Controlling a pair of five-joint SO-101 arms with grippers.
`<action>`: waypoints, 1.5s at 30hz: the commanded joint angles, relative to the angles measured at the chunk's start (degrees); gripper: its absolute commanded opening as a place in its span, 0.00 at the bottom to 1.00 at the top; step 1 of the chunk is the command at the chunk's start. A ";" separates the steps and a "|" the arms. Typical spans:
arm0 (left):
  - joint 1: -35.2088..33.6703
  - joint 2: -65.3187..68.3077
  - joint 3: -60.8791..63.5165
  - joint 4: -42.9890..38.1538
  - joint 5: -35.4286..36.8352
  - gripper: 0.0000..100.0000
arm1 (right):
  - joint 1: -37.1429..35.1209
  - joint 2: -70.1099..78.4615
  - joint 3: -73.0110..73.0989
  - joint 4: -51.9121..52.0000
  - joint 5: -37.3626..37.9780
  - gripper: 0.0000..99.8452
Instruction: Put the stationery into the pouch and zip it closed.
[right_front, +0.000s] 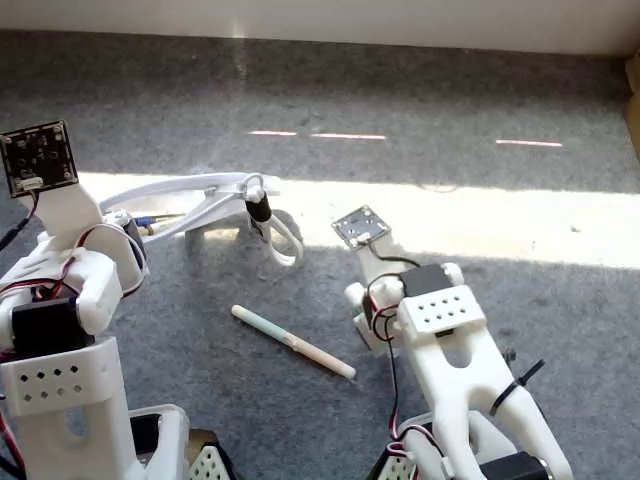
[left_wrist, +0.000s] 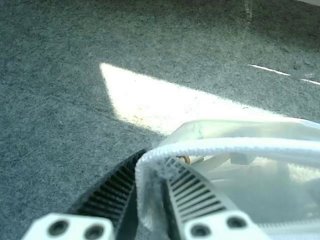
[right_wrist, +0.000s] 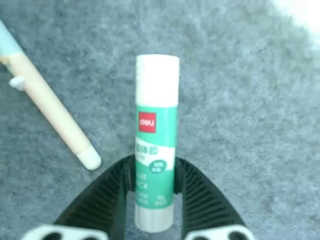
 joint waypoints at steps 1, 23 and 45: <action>-0.66 0.75 0.75 -0.62 -0.18 0.01 | 0.84 -2.59 0.22 0.84 0.70 0.10; -0.66 0.75 0.84 -0.62 -0.18 0.01 | -4.26 -2.51 -2.51 -5.32 -3.25 0.23; -0.57 0.75 0.92 -0.62 -0.18 0.01 | -5.67 17.36 -4.53 -15.34 -6.15 0.15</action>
